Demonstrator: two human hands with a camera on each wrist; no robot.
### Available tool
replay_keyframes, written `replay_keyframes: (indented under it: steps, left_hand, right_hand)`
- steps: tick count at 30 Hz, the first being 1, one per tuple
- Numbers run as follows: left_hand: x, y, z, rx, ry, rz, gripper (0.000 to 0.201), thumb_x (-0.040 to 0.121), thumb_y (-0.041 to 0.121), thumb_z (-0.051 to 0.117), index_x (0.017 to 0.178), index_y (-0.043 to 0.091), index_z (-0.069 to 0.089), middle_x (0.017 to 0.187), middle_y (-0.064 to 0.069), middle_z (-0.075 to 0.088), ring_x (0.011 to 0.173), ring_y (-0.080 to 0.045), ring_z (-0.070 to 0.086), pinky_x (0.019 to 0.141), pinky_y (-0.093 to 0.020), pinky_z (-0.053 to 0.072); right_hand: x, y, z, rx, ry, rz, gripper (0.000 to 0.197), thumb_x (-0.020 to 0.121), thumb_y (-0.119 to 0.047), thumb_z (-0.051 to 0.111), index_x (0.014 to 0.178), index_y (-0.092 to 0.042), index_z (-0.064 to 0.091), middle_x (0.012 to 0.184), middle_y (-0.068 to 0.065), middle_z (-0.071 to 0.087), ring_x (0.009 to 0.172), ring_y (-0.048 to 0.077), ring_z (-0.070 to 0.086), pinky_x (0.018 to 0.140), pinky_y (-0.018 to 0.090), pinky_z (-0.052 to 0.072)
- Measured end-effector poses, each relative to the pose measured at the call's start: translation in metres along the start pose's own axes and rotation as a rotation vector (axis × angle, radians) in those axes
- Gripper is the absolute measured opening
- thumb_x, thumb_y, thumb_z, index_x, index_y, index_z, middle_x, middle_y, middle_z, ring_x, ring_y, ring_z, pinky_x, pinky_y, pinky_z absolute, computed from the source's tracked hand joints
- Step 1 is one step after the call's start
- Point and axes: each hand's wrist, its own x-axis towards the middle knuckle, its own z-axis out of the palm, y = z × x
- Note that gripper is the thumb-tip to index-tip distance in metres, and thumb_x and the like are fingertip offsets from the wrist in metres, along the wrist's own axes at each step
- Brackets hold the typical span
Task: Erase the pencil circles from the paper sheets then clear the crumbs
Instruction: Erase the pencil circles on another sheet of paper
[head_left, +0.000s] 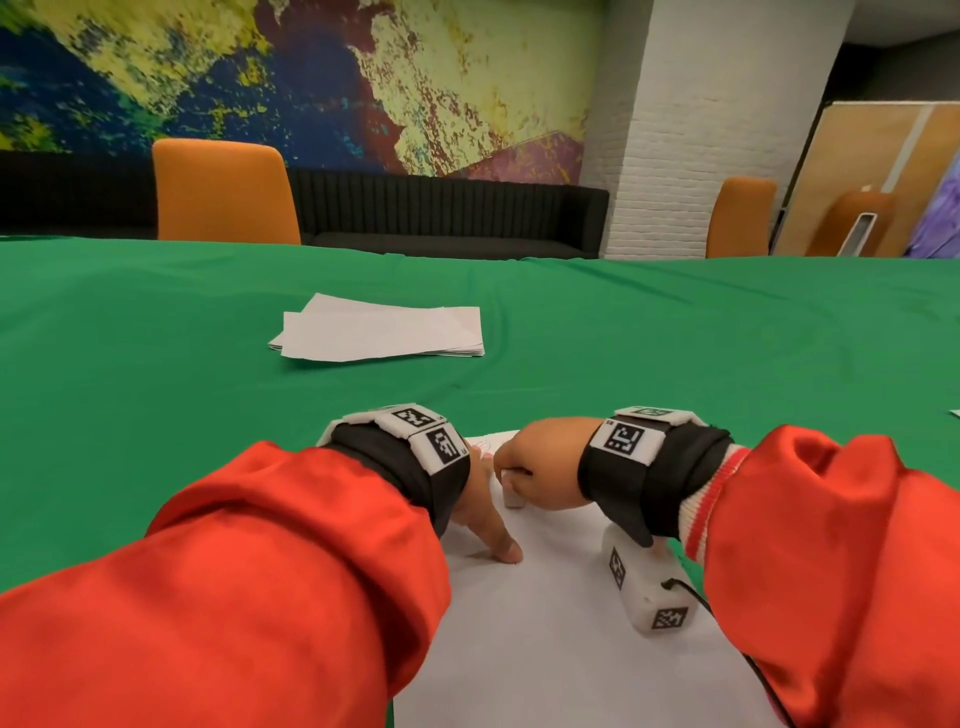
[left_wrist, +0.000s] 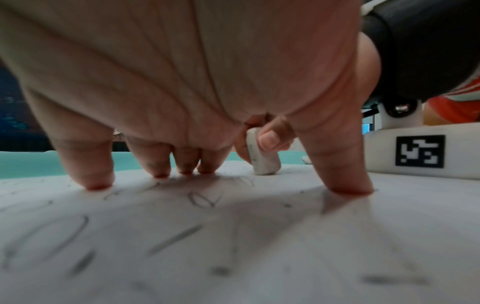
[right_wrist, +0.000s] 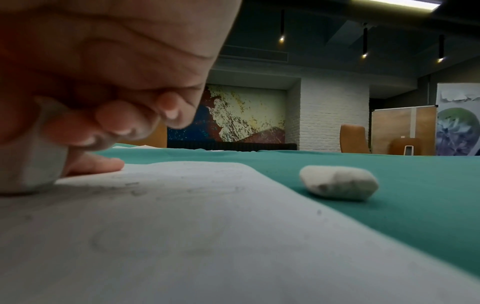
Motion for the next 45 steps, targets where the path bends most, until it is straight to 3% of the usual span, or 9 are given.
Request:
replay_keyframes:
  steps: [7, 15, 20, 23, 29, 35, 39, 42, 45]
  left_hand:
    - [0.004, -0.002, 0.001, -0.031, -0.025, -0.020, 0.092, 0.074, 0.069, 0.061, 0.145, 0.019, 0.031, 0.144, -0.004, 0.042, 0.128, -0.026, 0.044, 0.105, -0.034, 0.034]
    - [0.003, 0.000, 0.002, 0.016, 0.004, -0.006, 0.099, 0.079, 0.068, 0.056, 0.151, 0.015, 0.013, 0.157, -0.006, 0.019, 0.139, -0.026, 0.029, 0.108, -0.035, 0.027]
    - [0.001, 0.000, 0.000, 0.017, -0.016, -0.003, 0.097, 0.078, 0.068, 0.057, 0.151, 0.017, 0.019, 0.156, -0.005, 0.024, 0.138, -0.025, 0.032, 0.110, -0.037, 0.028]
    - [0.000, 0.001, 0.000, 0.021, 0.003, 0.010, 0.094, 0.080, 0.065, 0.057, 0.150, 0.015, 0.021, 0.155, -0.006, 0.026, 0.137, -0.025, 0.033, 0.108, -0.036, 0.029]
    - [0.001, 0.000, 0.002, -0.007, -0.019, -0.013, 0.103, 0.082, 0.064, 0.056, 0.153, 0.015, 0.001, 0.160, -0.005, 0.005, 0.144, -0.023, 0.016, 0.112, -0.034, 0.020]
    - [0.004, -0.002, 0.002, -0.008, -0.015, 0.001, 0.101, 0.079, 0.066, 0.058, 0.152, 0.015, 0.009, 0.157, -0.006, 0.017, 0.141, -0.024, 0.025, 0.112, -0.036, 0.024]
    - [0.002, -0.001, 0.002, -0.005, 0.002, 0.014, 0.102, 0.081, 0.065, 0.057, 0.152, 0.013, 0.006, 0.159, -0.005, 0.011, 0.143, -0.023, 0.020, 0.112, -0.035, 0.021]
    - [0.000, -0.001, 0.001, -0.019, 0.026, 0.025, 0.096, 0.078, 0.064, 0.060, 0.150, 0.012, 0.021, 0.155, -0.006, 0.026, 0.138, -0.023, 0.031, 0.110, -0.034, 0.027]
    - [-0.001, -0.002, 0.001, -0.027, 0.037, 0.030, 0.090, 0.073, 0.065, 0.066, 0.142, 0.014, 0.037, 0.144, -0.006, 0.042, 0.128, -0.026, 0.044, 0.103, -0.033, 0.036]
  right_hand:
    - [0.006, -0.007, 0.000, -0.098, -0.001, 0.019, 0.027, 0.096, -0.021, 0.039, 0.115, -0.017, 0.058, 0.092, 0.001, 0.053, 0.081, 0.020, 0.046, 0.063, 0.026, 0.033]
    - [0.003, -0.003, 0.001, -0.069, 0.010, 0.047, 0.030, 0.097, -0.023, 0.037, 0.117, -0.016, 0.058, 0.111, 0.004, 0.061, 0.094, 0.024, 0.054, 0.071, 0.026, 0.034]
    - [-0.001, -0.004, 0.005, 0.043, -0.014, -0.005, 0.022, 0.093, -0.022, 0.042, 0.105, -0.017, 0.060, 0.094, 0.003, 0.057, 0.083, 0.021, 0.048, 0.069, 0.026, 0.034]
    - [-0.003, -0.004, 0.003, 0.029, -0.006, 0.003, 0.025, 0.094, -0.023, 0.040, 0.109, -0.018, 0.060, 0.104, 0.005, 0.061, 0.084, 0.020, 0.048, 0.070, 0.025, 0.034]
    - [-0.001, -0.006, 0.000, -0.114, 0.031, 0.073, 0.027, 0.095, -0.020, 0.039, 0.113, -0.017, 0.058, 0.088, -0.001, 0.049, 0.080, 0.021, 0.046, 0.060, 0.026, 0.034]
    - [-0.004, -0.004, 0.003, -0.003, 0.023, 0.014, 0.025, 0.093, -0.021, 0.040, 0.107, -0.017, 0.061, 0.090, 0.000, 0.053, 0.081, 0.020, 0.046, 0.055, 0.024, 0.031]
    - [-0.003, -0.001, 0.003, -0.052, 0.034, 0.052, 0.028, 0.095, -0.022, 0.038, 0.113, -0.017, 0.059, 0.109, 0.003, 0.060, 0.085, 0.021, 0.047, 0.068, 0.025, 0.032]
    - [-0.014, 0.012, 0.003, 0.041, 0.102, 0.067, 0.028, 0.094, -0.023, 0.038, 0.111, -0.018, 0.059, 0.110, 0.003, 0.062, 0.092, 0.022, 0.053, 0.071, 0.024, 0.034]
    - [-0.033, 0.031, 0.004, 0.130, 0.151, 0.075, 0.026, 0.093, -0.027, 0.040, 0.107, -0.024, 0.061, 0.095, -0.003, 0.062, 0.081, 0.017, 0.052, 0.067, 0.023, 0.036]
